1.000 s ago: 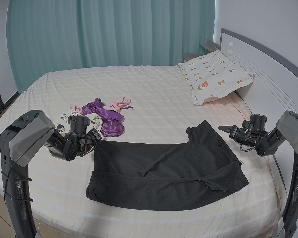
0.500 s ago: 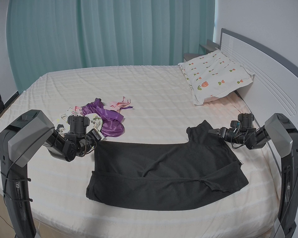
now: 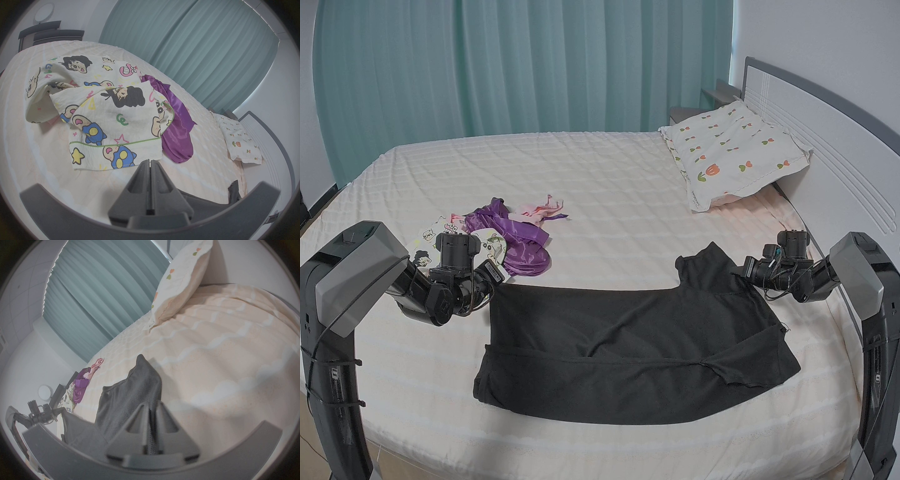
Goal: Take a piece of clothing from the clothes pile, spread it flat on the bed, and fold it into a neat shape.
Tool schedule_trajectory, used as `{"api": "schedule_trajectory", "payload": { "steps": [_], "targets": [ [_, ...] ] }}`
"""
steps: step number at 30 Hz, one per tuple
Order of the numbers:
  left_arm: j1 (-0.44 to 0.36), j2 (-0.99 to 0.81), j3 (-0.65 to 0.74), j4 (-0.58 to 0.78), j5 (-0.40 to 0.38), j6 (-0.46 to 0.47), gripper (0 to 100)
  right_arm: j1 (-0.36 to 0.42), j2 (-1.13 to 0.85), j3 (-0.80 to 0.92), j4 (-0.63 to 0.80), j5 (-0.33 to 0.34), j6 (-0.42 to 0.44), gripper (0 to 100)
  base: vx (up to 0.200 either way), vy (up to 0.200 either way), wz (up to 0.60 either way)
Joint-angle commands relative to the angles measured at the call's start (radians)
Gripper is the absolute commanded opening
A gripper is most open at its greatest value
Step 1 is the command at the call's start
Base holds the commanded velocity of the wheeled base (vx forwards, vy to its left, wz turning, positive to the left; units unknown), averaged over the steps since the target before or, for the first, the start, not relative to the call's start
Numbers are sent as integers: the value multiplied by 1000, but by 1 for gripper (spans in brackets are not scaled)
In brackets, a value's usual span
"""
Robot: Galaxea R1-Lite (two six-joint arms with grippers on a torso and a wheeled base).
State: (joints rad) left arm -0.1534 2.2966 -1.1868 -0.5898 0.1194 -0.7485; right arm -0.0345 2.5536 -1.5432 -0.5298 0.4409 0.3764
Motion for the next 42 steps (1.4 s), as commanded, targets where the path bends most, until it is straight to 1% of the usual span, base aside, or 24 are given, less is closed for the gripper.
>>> {"api": "schedule_trajectory", "payload": {
  "steps": [1,4,7,8,9,13,15,18,20,23,30,34,38,42],
  "targets": [
    [0,-11,1,1,0,0,0,-19,-36,12,-12,2,45,0,0,0,0],
    [5,-17,3,5,0,0,0,-36,-75,55,-58,12,91,0,0,0,0],
    [6,-23,1,10,0,0,0,-55,-105,110,-145,21,128,0,0,0,0],
    [6,-23,1,11,0,0,0,-56,-108,115,-154,22,133,0,0,0,0],
    [8,-29,3,11,5,0,0,-67,-118,140,-200,24,150,0,0,0,0],
    [11,-32,-2,8,20,0,0,-74,-122,189,-239,25,151,0,0,0,0],
    [15,-32,-4,4,48,0,0,-70,-119,216,-269,25,141,0,0,0,0],
    [15,-36,-7,2,60,0,0,-70,-116,212,-332,22,162,0,0,0,0],
    [17,-49,-7,2,60,-9,0,-71,-121,219,-351,24,182,0,0,0,0],
    [25,-63,-2,2,62,-26,0,-67,-121,241,-366,22,177,0,0,0,0],
    [26,-71,32,5,65,-26,0,-64,-121,259,-414,25,185,0,0,0,0],
    [26,-72,35,5,65,-25,0,-73,-142,268,-415,25,187,0,0,0,0],
    [25,-91,59,5,65,-22,0,-85,-204,348,-414,36,179,0,0,0,0],
    [25,-137,128,-1,62,-17,0,-99,-256,439,-415,73,171,0,0,0,0]
  ]
}}
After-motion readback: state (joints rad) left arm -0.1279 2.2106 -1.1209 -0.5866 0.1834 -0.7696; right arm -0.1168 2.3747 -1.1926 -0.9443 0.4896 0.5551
